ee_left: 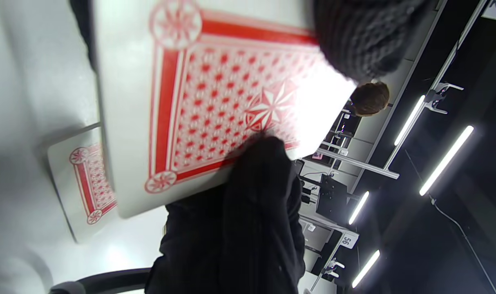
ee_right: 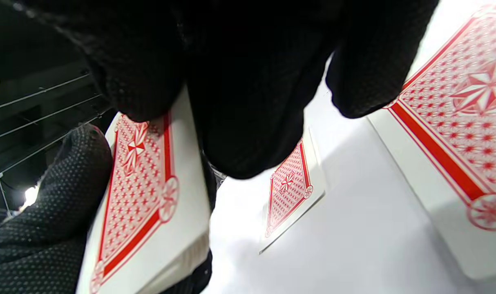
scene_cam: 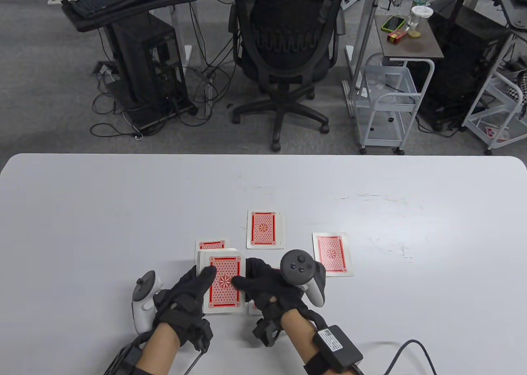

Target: Four-player card dealing with fan arrangement

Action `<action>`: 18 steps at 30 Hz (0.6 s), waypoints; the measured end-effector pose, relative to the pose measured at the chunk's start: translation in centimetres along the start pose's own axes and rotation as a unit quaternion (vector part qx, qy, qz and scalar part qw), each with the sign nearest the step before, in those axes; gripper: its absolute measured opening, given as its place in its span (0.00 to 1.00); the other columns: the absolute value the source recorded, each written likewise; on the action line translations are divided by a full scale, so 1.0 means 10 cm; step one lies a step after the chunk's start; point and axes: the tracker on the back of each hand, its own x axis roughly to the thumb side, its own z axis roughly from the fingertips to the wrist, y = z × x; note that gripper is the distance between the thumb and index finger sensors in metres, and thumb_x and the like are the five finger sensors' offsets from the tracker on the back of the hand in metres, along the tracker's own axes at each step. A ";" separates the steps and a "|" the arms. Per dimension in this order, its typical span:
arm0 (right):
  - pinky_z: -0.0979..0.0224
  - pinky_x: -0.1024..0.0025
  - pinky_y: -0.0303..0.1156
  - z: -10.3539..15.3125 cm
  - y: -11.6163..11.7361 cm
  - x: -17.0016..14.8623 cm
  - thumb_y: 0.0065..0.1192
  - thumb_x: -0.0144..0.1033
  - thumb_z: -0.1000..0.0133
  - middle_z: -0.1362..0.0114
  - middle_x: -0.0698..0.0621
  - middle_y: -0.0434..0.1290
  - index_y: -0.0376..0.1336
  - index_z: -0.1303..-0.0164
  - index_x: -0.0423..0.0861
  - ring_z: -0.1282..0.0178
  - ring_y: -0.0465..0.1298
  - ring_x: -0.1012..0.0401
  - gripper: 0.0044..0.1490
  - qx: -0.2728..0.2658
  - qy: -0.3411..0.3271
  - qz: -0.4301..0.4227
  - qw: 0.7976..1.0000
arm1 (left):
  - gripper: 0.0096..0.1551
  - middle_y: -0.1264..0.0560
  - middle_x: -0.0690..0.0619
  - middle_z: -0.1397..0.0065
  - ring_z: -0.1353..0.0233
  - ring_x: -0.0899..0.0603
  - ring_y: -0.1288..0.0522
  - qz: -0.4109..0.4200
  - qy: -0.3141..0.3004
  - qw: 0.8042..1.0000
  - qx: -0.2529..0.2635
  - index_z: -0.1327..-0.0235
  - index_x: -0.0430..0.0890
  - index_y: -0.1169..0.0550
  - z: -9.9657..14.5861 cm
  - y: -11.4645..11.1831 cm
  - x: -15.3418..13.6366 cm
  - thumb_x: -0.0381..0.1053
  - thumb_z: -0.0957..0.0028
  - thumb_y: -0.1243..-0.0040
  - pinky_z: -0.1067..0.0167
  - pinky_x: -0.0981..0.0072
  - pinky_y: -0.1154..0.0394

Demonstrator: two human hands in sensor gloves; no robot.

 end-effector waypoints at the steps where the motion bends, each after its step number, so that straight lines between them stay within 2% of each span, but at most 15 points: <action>1: 0.39 0.42 0.72 -0.01 -0.01 -0.01 0.71 0.39 0.45 0.44 0.51 0.77 0.61 0.32 0.36 0.57 0.87 0.57 0.36 -0.008 0.000 -0.015 1.000 | 0.29 0.22 0.58 0.32 0.38 0.40 0.16 0.012 0.005 1.000 -0.005 0.32 0.56 0.29 0.00 0.02 0.01 0.61 0.46 0.37 0.47 0.50 0.17; 3: 0.39 0.44 0.73 -0.04 -0.03 0.00 0.71 0.38 0.45 0.45 0.51 0.77 0.59 0.30 0.34 0.58 0.87 0.58 0.38 0.001 0.012 -0.038 0.999 | 0.29 0.21 0.57 0.32 0.38 0.40 0.16 0.020 0.003 1.000 -0.004 0.32 0.56 0.29 -0.01 0.07 0.04 0.61 0.46 0.38 0.47 0.49 0.17; 5: 0.42 0.48 0.75 -0.10 -0.06 0.05 0.71 0.38 0.45 0.45 0.51 0.78 0.58 0.29 0.32 0.64 0.86 0.60 0.41 -0.006 0.018 -0.037 0.999 | 0.29 0.22 0.58 0.31 0.38 0.40 0.16 0.022 -0.001 1.000 0.004 0.32 0.56 0.29 0.00 0.17 0.09 0.61 0.45 0.38 0.46 0.50 0.17; 9: 0.46 0.49 0.76 -0.34 -0.10 0.17 0.70 0.39 0.44 0.46 0.51 0.77 0.56 0.27 0.31 0.71 0.83 0.64 0.43 -0.032 0.035 0.021 0.999 | 0.29 0.22 0.58 0.31 0.37 0.40 0.16 0.029 0.004 0.997 0.068 0.31 0.57 0.30 0.04 0.52 0.16 0.62 0.45 0.39 0.46 0.50 0.17; 11: 0.47 0.49 0.76 -0.52 -0.07 0.23 0.70 0.39 0.44 0.46 0.51 0.77 0.54 0.26 0.31 0.72 0.82 0.64 0.44 -0.021 0.055 0.065 0.996 | 0.29 0.22 0.58 0.31 0.37 0.40 0.16 0.034 0.009 0.994 0.099 0.31 0.57 0.30 0.06 0.69 0.15 0.62 0.45 0.39 0.45 0.50 0.17; 15: 0.47 0.49 0.76 -0.92 0.10 0.32 0.70 0.40 0.43 0.47 0.51 0.77 0.52 0.25 0.29 0.73 0.82 0.65 0.46 -0.004 0.099 0.156 0.983 | 0.29 0.23 0.58 0.30 0.36 0.40 0.17 0.059 0.017 0.986 0.156 0.30 0.57 0.31 0.11 0.99 0.15 0.62 0.44 0.39 0.45 0.50 0.17; 18: 0.48 0.50 0.76 -1.12 0.29 0.33 0.70 0.42 0.44 0.48 0.52 0.77 0.52 0.25 0.29 0.73 0.81 0.65 0.48 0.015 0.119 0.218 0.969 | 0.29 0.23 0.58 0.30 0.36 0.40 0.17 0.072 0.015 0.983 0.166 0.30 0.57 0.31 0.14 1.07 0.15 0.62 0.43 0.39 0.44 0.50 0.18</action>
